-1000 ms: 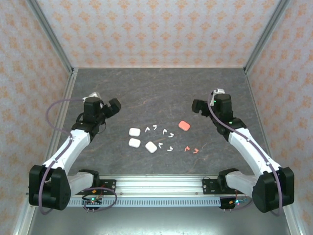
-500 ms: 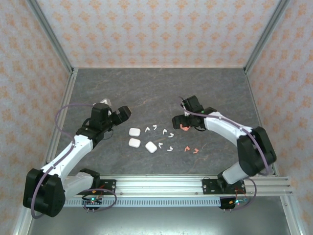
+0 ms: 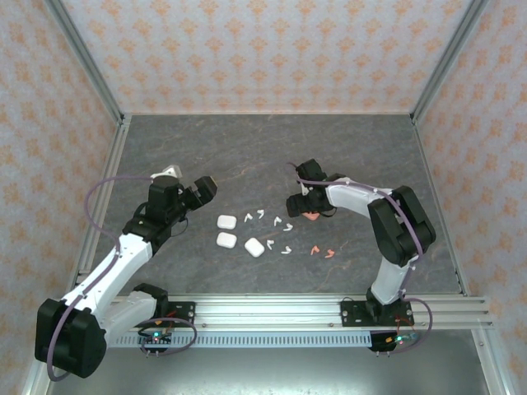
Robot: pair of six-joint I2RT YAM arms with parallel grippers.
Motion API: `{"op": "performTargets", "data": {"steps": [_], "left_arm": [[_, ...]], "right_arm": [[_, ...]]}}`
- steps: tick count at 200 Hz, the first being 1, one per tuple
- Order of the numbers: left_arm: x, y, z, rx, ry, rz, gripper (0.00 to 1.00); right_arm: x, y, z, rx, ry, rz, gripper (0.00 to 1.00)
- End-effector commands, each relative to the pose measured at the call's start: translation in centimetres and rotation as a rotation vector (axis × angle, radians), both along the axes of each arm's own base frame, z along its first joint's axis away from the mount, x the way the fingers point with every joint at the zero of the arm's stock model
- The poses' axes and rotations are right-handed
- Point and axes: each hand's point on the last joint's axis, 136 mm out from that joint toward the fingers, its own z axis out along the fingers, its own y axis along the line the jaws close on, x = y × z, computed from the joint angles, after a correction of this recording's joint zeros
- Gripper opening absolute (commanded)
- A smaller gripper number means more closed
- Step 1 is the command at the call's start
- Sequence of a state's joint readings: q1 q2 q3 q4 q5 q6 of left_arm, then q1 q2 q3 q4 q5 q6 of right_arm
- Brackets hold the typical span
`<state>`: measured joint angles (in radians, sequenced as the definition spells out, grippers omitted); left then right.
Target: Insert wireless bluetooth earbuds into charging case
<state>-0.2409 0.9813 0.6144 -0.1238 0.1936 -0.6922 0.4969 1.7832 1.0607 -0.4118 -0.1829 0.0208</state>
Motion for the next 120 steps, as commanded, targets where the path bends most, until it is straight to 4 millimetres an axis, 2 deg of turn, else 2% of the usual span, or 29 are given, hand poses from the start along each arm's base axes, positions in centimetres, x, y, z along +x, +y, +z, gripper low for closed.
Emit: {"op": "performTargets", "data": {"steps": [1, 30, 71, 120], "left_arm": [[-0.4, 0.6, -0.8, 0.015, 0.022, 0.036, 0.99], [-0.4, 0.7, -1.0, 0.021, 0.028, 0.04, 0.99], [-0.3, 0.8, -1.4, 0.029, 0.041, 0.046, 0.99], [-0.1, 0.7, -1.7, 0.028, 0.051, 0.046, 0.99]], "right_arm": [[-0.2, 0.0, 0.1, -0.01, 0.007, 0.005, 0.84], [-1.6, -0.7, -0.1, -0.023, 0.035, 0.003, 0.78], [-3.3, -1.1, 0.1, -0.009, 0.047, -0.021, 0.76], [-4.0, -1.2, -0.3, -0.001, 0.048, -0.044, 0.73]]}}
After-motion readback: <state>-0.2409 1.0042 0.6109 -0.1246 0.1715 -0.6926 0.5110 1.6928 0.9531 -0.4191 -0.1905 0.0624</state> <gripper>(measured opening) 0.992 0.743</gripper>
